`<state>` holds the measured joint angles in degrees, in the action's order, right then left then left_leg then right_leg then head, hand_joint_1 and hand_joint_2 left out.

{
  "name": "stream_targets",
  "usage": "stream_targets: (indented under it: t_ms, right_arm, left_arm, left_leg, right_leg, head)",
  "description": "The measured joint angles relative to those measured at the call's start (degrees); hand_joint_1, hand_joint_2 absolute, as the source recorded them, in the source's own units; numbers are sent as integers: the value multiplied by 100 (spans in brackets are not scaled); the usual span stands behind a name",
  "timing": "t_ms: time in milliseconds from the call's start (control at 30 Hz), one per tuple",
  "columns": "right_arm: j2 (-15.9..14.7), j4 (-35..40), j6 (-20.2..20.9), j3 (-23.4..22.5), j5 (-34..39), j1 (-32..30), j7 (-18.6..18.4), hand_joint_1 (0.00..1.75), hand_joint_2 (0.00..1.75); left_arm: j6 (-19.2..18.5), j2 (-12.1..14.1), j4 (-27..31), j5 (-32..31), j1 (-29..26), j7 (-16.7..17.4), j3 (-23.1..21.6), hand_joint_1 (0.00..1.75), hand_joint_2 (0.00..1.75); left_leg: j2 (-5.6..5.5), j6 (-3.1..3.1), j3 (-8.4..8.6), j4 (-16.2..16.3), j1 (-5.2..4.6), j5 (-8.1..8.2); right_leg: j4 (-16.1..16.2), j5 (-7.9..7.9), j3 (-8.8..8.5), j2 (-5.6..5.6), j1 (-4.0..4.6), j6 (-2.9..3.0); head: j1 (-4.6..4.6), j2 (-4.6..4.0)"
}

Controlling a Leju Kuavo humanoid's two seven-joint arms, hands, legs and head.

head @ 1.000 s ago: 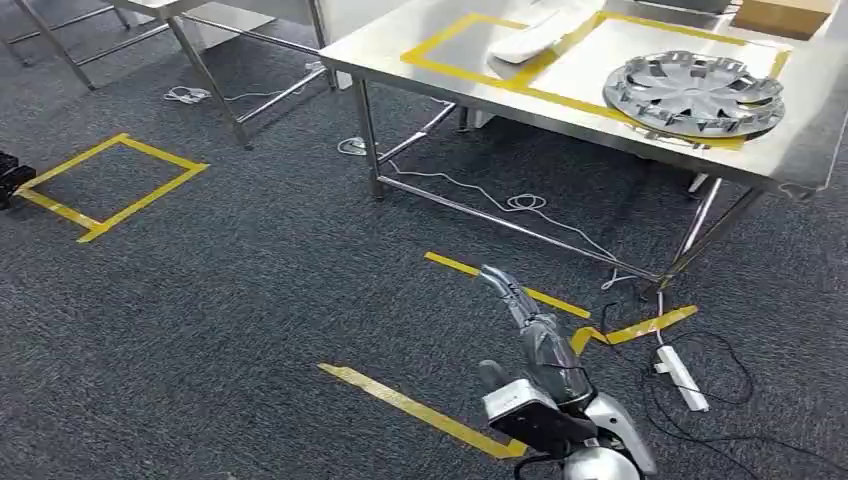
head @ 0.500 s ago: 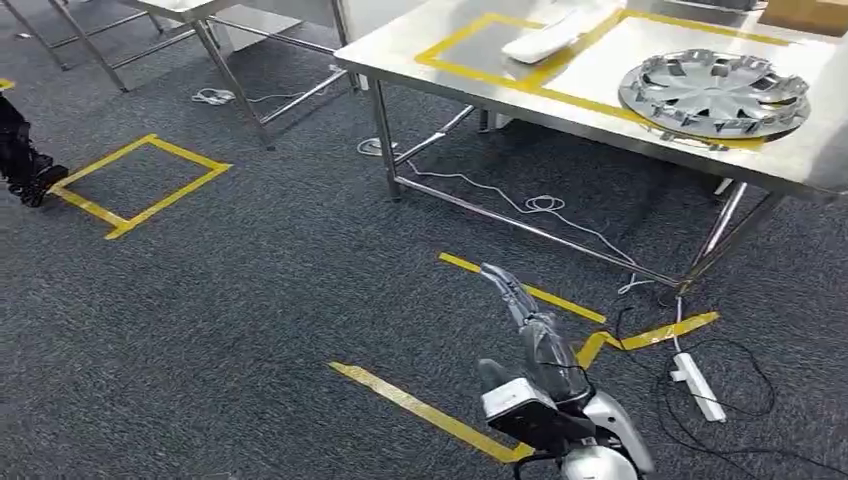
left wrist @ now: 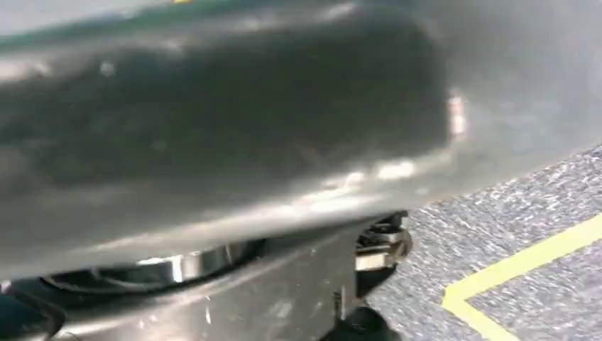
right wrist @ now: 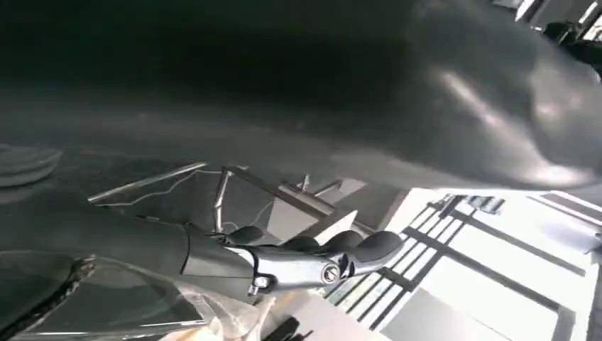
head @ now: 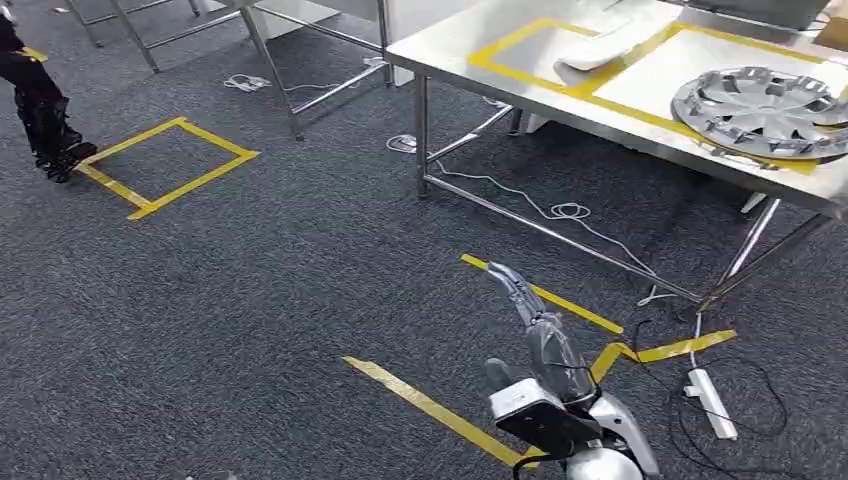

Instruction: Take the parts from the cabinet and place them on the table.

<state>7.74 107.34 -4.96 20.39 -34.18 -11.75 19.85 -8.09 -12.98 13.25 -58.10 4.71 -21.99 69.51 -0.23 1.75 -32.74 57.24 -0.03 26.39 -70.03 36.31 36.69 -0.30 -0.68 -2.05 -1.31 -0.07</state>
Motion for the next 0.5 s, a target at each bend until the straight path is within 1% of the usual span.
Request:
stream_targets:
  t_ms: [33, 67, 100, 133, 167, 200, 233, 267, 300, 333, 367, 400, 433, 467, 500]
  right_arm:
    - [0, 0, 11, -2, 0, -31, -2, 0, 0]
    - [-2, -2, 15, -2, 0, -49, -4, 0, 0]
    - [-2, -2, 15, -2, -2, -46, -7, 0, 0]
    - [-2, -2, 17, -2, -4, -39, -7, 0, 0]
    - [-2, -2, 17, -2, -4, -36, -9, 0, 0]
    - [-2, -2, 15, -2, -4, -35, -9, 0, 0]
    - [0, -2, 15, 0, -7, -26, -13, 0, 0]
    - [-2, 0, 9, 4, -7, -20, -13, 0, 0]
    - [-2, -2, 9, 4, -11, -29, -20, 0, 0]
    - [-2, -2, 6, 7, -11, -30, -20, 0, 0]
    - [-2, -2, 7, 7, -13, -23, -20, 0, 0]
    - [0, 0, 4, 9, -13, -19, -20, 0, 0]
    - [0, 2, 4, 9, -15, -21, -17, 0, 0]
    - [0, 2, 4, 11, -17, -19, -20, 0, 0]
    - [0, 0, 2, 11, -17, -21, -20, 0, 0]
  left_arm:
    - [-2, -2, 0, 13, -6, 0, 7, 0, 0]
    - [-7, -2, 0, 24, -14, -2, 11, 0, 0]
    - [-11, 0, 0, 44, -17, -9, 15, 0, 0]
    - [-15, 0, 0, 52, -13, -15, 15, 0, 0]
    - [-22, -2, 0, 57, -7, -17, 15, 0, 0]
    - [-28, -7, 0, 57, -3, -17, 17, 0, 0]
    - [-31, -9, 0, 57, 1, -17, 17, 0, 0]
    - [-33, -9, 0, 57, 0, -17, 17, 0, 0]
    - [-33, -7, 0, 57, -8, -17, 17, 0, 0]
    - [-33, -9, 0, 57, -17, -17, 20, 0, 0]
    - [-35, -9, 0, 57, -20, -17, 20, 0, 0]
    - [-37, -4, 0, 57, -19, -17, 20, 0, 0]
    - [-44, -2, 0, 57, -11, -20, 20, 0, 0]
    - [-46, -4, 0, 57, -1, -22, 20, 0, 0]
    - [-50, -2, 0, 57, 1, -22, 20, 0, 0]
  left_leg:
    - [-18, 7, 0, 2, -12, 4]
    - [-37, 13, 5, 3, -22, 8]
    - [-65, 13, 12, 6, -24, 9]
    - [-95, 11, 20, 11, -24, 14]
    - [-137, 5, 32, 21, -23, 22]
    - [-172, -16, 34, 39, -21, 36]
    - [-191, -49, 8, 80, -63, 57]
    - [-225, -63, -27, 105, -52, 54]
    - [-229, -91, -39, 96, -45, 37]
    - [-239, -106, -38, 90, -33, 29]
    - [-257, -122, -37, 102, -36, 39]
    - [-189, -159, -54, 166, -30, 104]
    - [-105, -202, -138, 372, -30, 258]
    - [-71, -234, -318, 779, -13, 485]
    - [-56, -255, -533, 1249, -1, 700]
  right_leg:
    - [-422, 131, 227, 15, 3, -4]
    - [-590, 106, 338, 16, 2, -5]
    - [-453, -63, 300, 16, 2, 3]
    - [-109, -307, 149, 17, 2, 10]
    - [417, -602, -98, 39, 0, 27]
    - [933, -825, -338, 114, -7, 43]
    - [1126, -741, -443, 203, -5, 53]
    - [1171, -735, -495, 188, -17, 71]
    - [1162, -740, -475, 187, 1, 79]
    - [1158, -741, -478, 180, 13, 97]
    - [1180, -755, -487, 159, -7, 130]
    - [1199, -772, -505, 111, -33, 164]
    - [1200, -760, -518, 86, -32, 199]
    - [1199, -750, -524, 43, -29, 220]
    - [1199, -744, -529, 6, -26, 228]
  head:
    - [-2, 0]
    - [2, 0]
    - [0, 0]
    - [0, 0]
    - [-2, 0]
    - [-4, 0]
    - [0, 0]
    - [11, 0]
    - [7, 0]
    - [6, 0]
    - [9, 0]
    - [6, 0]
    - [50, 0]
    - [46, 0]
    - [46, 0]
